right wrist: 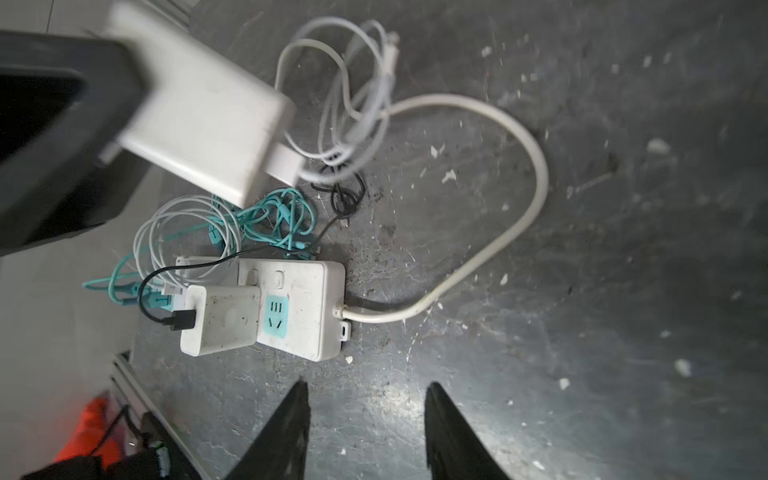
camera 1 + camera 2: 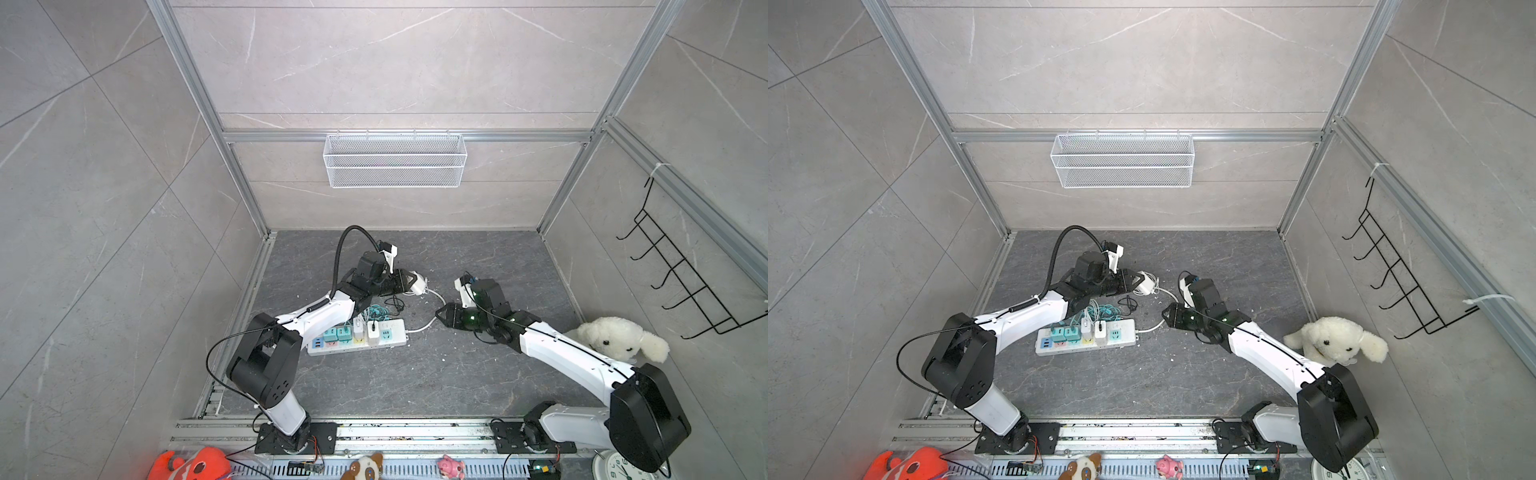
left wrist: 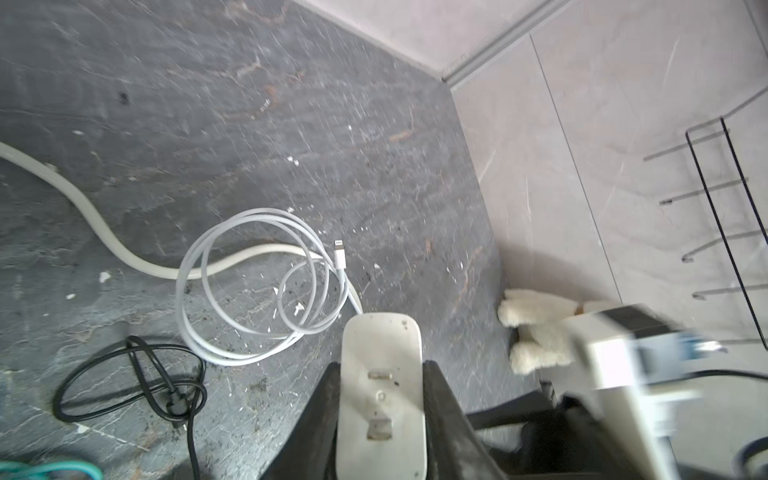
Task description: Insert the plug
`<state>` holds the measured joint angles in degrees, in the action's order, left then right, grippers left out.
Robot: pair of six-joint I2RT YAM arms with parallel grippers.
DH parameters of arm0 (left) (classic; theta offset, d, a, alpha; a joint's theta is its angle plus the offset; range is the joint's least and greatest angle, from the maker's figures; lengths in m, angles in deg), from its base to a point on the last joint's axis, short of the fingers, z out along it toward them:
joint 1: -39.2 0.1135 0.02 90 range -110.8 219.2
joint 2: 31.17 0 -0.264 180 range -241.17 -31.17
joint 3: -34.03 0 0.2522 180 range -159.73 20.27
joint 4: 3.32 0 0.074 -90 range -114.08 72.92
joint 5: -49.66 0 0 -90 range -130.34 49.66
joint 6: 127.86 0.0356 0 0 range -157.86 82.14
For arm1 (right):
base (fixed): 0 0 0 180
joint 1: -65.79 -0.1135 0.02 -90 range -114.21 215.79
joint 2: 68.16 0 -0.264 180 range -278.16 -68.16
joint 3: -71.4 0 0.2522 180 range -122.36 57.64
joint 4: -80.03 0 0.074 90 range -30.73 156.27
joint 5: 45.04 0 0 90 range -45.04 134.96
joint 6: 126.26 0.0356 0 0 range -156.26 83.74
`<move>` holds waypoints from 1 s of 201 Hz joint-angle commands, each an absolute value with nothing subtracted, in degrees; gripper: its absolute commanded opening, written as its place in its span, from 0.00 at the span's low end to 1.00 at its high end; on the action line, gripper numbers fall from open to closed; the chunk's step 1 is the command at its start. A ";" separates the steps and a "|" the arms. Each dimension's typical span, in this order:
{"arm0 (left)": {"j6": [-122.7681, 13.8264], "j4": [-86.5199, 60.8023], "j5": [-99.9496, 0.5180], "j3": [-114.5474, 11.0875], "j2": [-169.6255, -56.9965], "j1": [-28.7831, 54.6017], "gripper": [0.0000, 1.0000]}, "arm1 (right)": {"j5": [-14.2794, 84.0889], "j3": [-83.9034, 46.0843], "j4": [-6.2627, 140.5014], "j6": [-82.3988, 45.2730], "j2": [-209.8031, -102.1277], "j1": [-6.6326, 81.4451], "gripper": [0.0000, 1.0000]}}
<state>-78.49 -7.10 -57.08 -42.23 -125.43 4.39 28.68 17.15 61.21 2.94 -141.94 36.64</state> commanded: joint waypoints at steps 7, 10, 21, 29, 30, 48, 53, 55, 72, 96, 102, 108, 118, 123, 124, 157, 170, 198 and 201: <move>-82.79 2.34 -50.33 -41.25 -121.87 2.40 0.00 | 27.15 18.61 78.70 15.30 -141.63 35.79 0.45; -83.20 2.77 -49.96 -40.99 -121.92 2.21 0.00 | 26.98 18.87 79.81 15.85 -141.68 35.76 0.45; -84.75 5.19 -48.64 -39.93 -122.04 1.73 0.00 | 25.99 19.77 84.22 17.83 -142.43 35.80 0.44; -85.78 7.59 -48.25 -39.05 -122.28 1.41 0.00 | 25.48 20.20 86.96 19.65 -143.18 35.74 0.44; -85.91 7.91 -48.21 -38.87 -122.34 1.41 0.00 | 25.42 20.24 87.34 19.86 -143.29 35.74 0.44; -88.64 11.68 -47.57 -37.22 -122.75 1.23 0.00 | 23.44 20.60 93.46 23.43 -145.77 35.76 0.44; -89.25 12.46 -47.15 -36.97 -122.75 1.07 0.00 | 23.14 20.35 94.43 24.01 -146.44 35.74 0.44; -89.52 12.72 -47.01 -36.80 -122.75 0.99 0.00 | 22.93 20.26 94.86 24.22 -146.73 35.73 0.44; -90.89 14.75 -45.56 -35.39 -122.24 0.55 0.00 | 22.92 20.39 98.99 26.14 -148.64 35.78 0.43; -92.22 16.44 -43.36 -33.47 -120.79 0.26 0.00 | 22.03 18.89 99.99 26.78 -150.66 35.82 0.41; -92.45 16.93 -42.77 -32.81 -120.28 0.26 0.00 | 21.70 18.65 100.47 26.86 -151.07 35.87 0.41; -92.80 17.54 -42.43 -32.27 -119.76 0.26 0.00 | 21.50 18.41 100.67 26.95 -151.33 35.88 0.41; -93.27 18.45 -41.48 -31.24 -118.90 0.26 0.00 | 21.35 18.18 100.95 27.07 -151.63 35.91 0.41; -93.47 18.83 -41.32 -30.92 -118.61 0.26 0.00 | 21.24 18.17 101.26 27.11 -151.77 35.91 0.41; -93.48 18.89 -41.32 -30.86 -118.57 0.26 0.00 | 21.23 18.18 101.30 27.11 -151.81 35.95 0.41; -94.29 19.97 -40.86 -29.84 -117.04 0.26 0.00 | 21.10 18.26 104.02 28.12 -152.48 36.30 0.42; -94.46 20.30 -41.31 -29.95 -116.93 0.26 0.00 | 21.21 17.90 104.20 27.94 -152.63 36.35 0.42; -96.34 23.31 -42.65 -30.08 -117.73 0.26 0.00 | 21.48 17.23 107.07 29.00 -153.92 36.48 0.42; -96.50 23.30 -42.69 -30.14 -117.82 0.26 0.00 | 21.51 17.15 107.44 29.19 -154.13 36.44 0.42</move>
